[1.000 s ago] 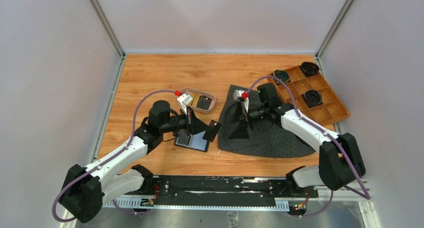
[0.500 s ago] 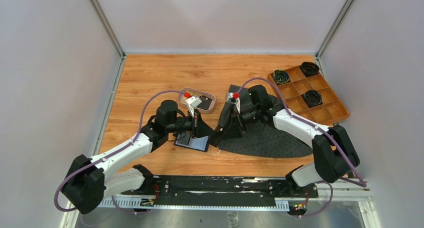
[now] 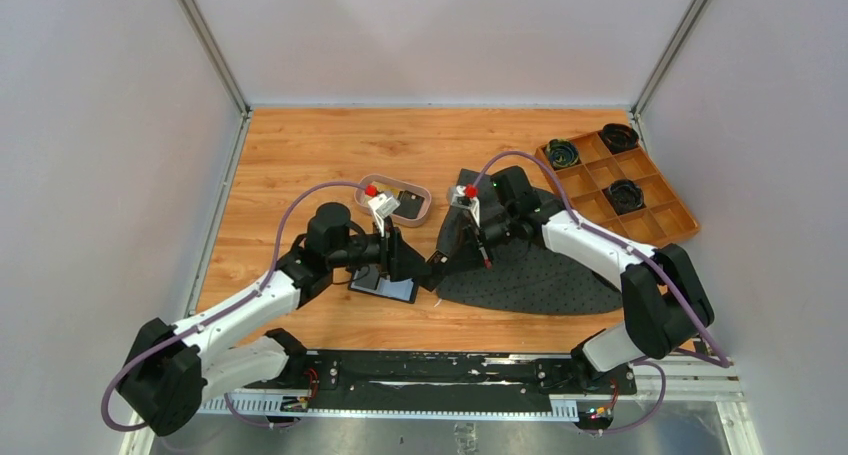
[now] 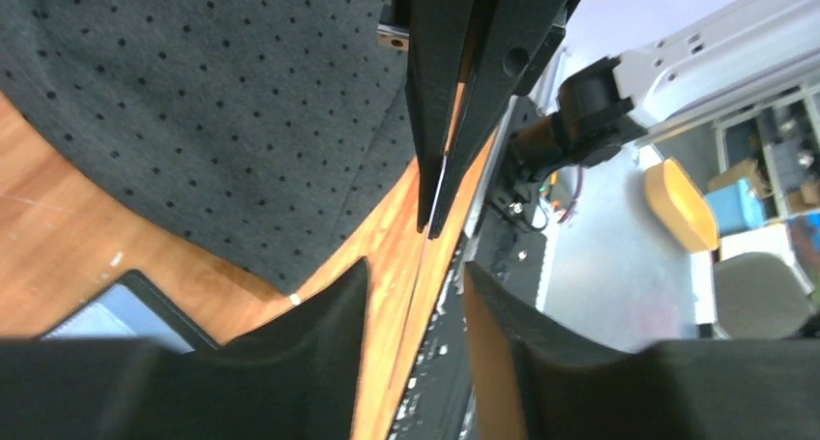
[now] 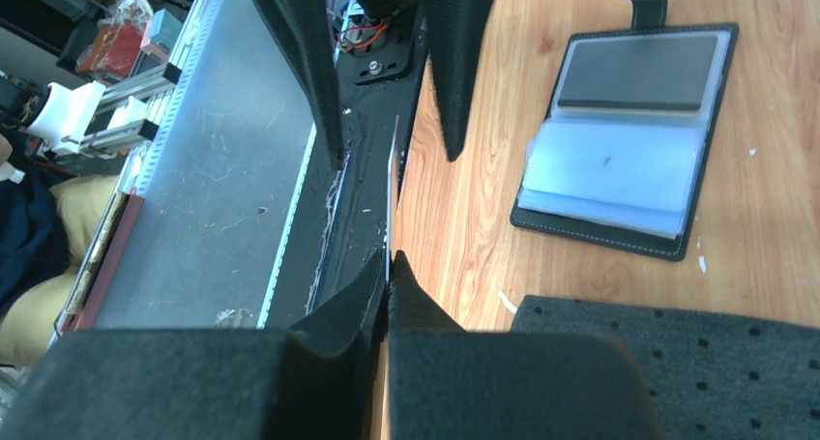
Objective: Put the credit cards into the card holder
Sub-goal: Insert the credit card into the card holder.
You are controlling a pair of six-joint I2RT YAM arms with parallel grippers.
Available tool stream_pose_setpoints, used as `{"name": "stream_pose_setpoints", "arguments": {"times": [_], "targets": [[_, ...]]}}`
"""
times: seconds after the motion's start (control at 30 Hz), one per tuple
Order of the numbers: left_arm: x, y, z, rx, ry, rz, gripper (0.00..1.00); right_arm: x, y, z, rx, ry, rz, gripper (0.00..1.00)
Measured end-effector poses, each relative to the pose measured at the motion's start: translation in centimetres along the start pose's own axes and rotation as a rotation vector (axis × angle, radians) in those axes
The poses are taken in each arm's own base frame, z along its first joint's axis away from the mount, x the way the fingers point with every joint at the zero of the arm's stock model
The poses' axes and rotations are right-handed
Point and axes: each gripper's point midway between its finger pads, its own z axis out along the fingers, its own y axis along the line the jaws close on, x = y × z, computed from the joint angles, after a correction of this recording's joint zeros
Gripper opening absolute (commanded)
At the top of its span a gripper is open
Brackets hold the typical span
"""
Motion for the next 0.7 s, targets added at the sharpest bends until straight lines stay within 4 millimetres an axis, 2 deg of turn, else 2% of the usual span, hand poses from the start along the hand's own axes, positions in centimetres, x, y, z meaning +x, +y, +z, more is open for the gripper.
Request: {"name": "stream_pose_setpoints", "arguments": {"times": [0.17, 0.2, 0.5, 0.7], "targets": [[0.2, -0.7, -1.1, -0.002, -0.046, 0.031, 0.97, -0.6, 0.7, -0.2, -0.036, -0.008, -0.034, 0.00], [0.4, -0.7, -1.4, -0.006, -0.055, 0.032, 1.00, -0.5, 0.7, -0.2, -0.039, -0.009, -0.031, 0.00], [2.4, -0.2, -2.0, -0.014, -0.070, -0.020, 0.98, -0.5, 1.3, -0.3, -0.070, -0.016, -0.021, 0.00], [2.5, -0.7, -1.5, 0.032, -0.054, -0.034, 0.62, -0.6, 1.4, -0.3, -0.079, -0.020, -0.020, 0.00]]}}
